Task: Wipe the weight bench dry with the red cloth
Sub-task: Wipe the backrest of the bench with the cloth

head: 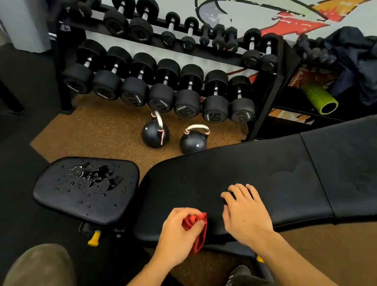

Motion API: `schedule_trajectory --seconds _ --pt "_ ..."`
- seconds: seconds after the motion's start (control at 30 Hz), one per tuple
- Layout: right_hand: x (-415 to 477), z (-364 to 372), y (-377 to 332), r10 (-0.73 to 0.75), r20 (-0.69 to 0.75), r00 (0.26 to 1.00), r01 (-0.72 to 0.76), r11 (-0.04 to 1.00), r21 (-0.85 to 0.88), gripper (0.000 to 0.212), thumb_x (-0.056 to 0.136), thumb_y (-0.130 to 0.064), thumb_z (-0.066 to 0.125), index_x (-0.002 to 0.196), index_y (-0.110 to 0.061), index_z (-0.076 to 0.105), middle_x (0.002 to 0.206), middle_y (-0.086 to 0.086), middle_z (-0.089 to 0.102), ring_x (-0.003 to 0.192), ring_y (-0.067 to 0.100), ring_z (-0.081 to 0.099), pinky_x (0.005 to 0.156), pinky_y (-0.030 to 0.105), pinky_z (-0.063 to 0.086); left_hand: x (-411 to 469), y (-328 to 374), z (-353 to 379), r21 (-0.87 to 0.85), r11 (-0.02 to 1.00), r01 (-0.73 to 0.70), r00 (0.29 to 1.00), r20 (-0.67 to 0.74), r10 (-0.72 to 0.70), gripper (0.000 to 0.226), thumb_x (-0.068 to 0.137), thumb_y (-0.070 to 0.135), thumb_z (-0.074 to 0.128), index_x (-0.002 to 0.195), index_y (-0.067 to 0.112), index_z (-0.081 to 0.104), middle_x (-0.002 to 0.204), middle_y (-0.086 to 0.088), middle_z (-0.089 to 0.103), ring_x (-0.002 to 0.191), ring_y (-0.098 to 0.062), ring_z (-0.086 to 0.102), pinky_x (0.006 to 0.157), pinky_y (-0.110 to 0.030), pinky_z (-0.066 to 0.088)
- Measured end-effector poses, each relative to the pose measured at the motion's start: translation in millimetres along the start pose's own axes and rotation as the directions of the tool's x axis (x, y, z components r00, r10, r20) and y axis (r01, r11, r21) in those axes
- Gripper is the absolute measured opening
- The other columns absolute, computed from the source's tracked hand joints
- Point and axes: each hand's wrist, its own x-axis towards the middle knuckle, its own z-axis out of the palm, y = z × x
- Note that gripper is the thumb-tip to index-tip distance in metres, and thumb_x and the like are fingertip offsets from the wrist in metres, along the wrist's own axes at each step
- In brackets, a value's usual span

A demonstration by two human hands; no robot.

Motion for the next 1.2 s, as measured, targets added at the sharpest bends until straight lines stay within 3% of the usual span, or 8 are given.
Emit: schedule_trajectory --seconds 0.13,0.3,0.43,0.67,0.77,0.9,1.07,1.2 --pt "1 5 -5 -0.013 -0.04 0.999 0.011 0.999 -0.041 0.039 0.095 -0.033 0.05 0.125 -0.016 0.067 0.129 0.008 0.063 0.122 0.03 0.057 0.111 0.048 0.042 -19 -35 -12 -0.037 0.987 0.158 0.983 -0.083 -0.161 0.02 0.093 0.024 0.071 0.102 0.04 0.065 0.112 0.014 0.059 0.097 0.006 0.06 0.091 -0.019 0.049" --pt "2 8 -9 -0.024 -0.096 0.995 0.018 0.998 -0.062 0.04 0.097 -0.035 0.04 0.123 -0.017 0.065 0.126 0.007 0.062 0.119 0.03 0.056 0.108 0.048 0.04 -4 -53 -18 0.042 0.971 0.236 0.967 -0.109 -0.231 0.015 0.095 0.029 0.07 0.104 0.038 0.062 0.111 0.006 0.057 0.093 -0.002 0.06 0.078 -0.011 0.041" --pt "0 12 -9 -0.029 -0.115 0.993 0.021 0.997 -0.07 0.038 0.096 -0.032 0.04 0.121 -0.018 0.064 0.123 0.005 0.063 0.118 0.029 0.056 0.107 0.046 0.039 6 -41 0 0.065 0.985 0.157 0.984 -0.091 -0.151 0.012 0.096 0.031 0.069 0.107 0.036 0.069 0.114 0.01 0.056 0.097 0.0 0.059 0.093 -0.021 0.045" --pt "1 13 -11 -0.008 -0.137 0.991 0.002 0.999 -0.044 0.041 0.094 -0.032 0.035 0.114 -0.017 0.068 0.118 0.005 0.065 0.114 0.029 0.058 0.105 0.046 0.04 -3 -32 2 0.123 0.991 -0.048 0.994 0.108 0.034 0.017 0.093 0.031 0.073 0.107 0.041 0.071 0.116 0.021 0.054 0.108 0.006 0.056 0.095 -0.011 0.042" --pt "1 12 -12 -0.003 -0.124 0.992 -0.002 0.999 -0.039 0.04 0.095 -0.032 0.035 0.114 -0.017 0.068 0.119 0.005 0.065 0.115 0.028 0.058 0.106 0.046 0.04 5 -46 -14 0.163 0.986 -0.019 0.993 0.118 0.0 0.016 0.091 0.03 0.076 0.103 0.041 0.073 0.113 0.018 0.056 0.107 0.003 0.058 0.096 -0.019 0.046" --pt "0 13 -11 0.0 -0.115 0.993 -0.005 0.999 -0.045 0.035 0.096 -0.031 0.041 0.115 -0.018 0.067 0.121 0.004 0.064 0.117 0.026 0.056 0.108 0.046 0.038 21 -40 -10 0.163 0.984 0.067 0.998 0.003 -0.069 0.014 0.093 0.033 0.072 0.105 0.039 0.073 0.113 0.014 0.056 0.104 -0.002 0.058 0.098 -0.026 0.046" --pt "0 12 -11 0.004 -0.097 0.995 -0.009 0.999 -0.047 0.031 0.096 -0.032 0.046 0.116 -0.019 0.067 0.123 0.004 0.064 0.118 0.027 0.057 0.108 0.046 0.038 10 -24 11 0.125 0.992 -0.031 0.999 0.041 0.026 0.015 0.094 0.032 0.072 0.108 0.038 0.072 0.114 0.021 0.052 0.104 0.012 0.052 0.088 -0.006 0.038" --pt "0 11 -12 0.004 -0.103 0.995 -0.008 0.999 -0.041 0.031 0.097 -0.032 0.046 0.116 -0.018 0.067 0.122 0.004 0.064 0.118 0.026 0.057 0.108 0.046 0.04 5 -34 -6 0.15 0.987 -0.059 0.989 0.143 0.037 0.015 0.093 0.03 0.073 0.105 0.038 0.072 0.114 0.02 0.053 0.107 0.008 0.054 0.088 -0.007 0.039"
